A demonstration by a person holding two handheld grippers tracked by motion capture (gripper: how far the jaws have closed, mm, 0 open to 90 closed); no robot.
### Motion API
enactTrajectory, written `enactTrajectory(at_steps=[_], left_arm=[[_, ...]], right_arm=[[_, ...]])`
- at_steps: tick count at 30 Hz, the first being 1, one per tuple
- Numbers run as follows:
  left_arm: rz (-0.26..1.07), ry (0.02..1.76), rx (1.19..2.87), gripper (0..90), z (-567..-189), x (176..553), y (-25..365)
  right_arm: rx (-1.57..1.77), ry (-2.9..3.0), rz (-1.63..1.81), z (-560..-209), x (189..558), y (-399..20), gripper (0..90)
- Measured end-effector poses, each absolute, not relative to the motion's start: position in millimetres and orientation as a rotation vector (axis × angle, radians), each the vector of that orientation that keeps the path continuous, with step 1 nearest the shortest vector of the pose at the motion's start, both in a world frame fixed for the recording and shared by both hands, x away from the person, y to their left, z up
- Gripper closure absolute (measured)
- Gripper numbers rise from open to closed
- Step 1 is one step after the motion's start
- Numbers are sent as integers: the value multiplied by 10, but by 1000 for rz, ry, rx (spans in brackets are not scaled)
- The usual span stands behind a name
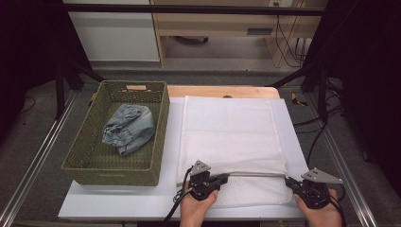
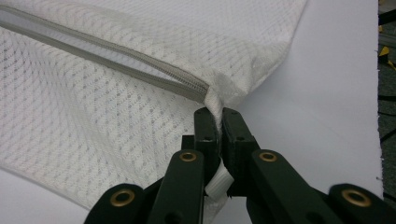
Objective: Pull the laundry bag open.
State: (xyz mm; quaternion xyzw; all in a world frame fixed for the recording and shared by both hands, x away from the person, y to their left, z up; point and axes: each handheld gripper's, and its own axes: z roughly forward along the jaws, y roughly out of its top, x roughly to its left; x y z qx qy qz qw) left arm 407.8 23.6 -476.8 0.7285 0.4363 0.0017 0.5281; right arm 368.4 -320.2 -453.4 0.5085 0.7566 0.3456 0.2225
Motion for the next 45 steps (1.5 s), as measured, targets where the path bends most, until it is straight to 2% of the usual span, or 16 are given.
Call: enactTrajectory(at_steps=[45], left_arm=[[102, 1101, 1771, 864, -4777, 3987, 606]], right_arm=[[1396, 2122, 928, -4555, 3673, -3183, 864]])
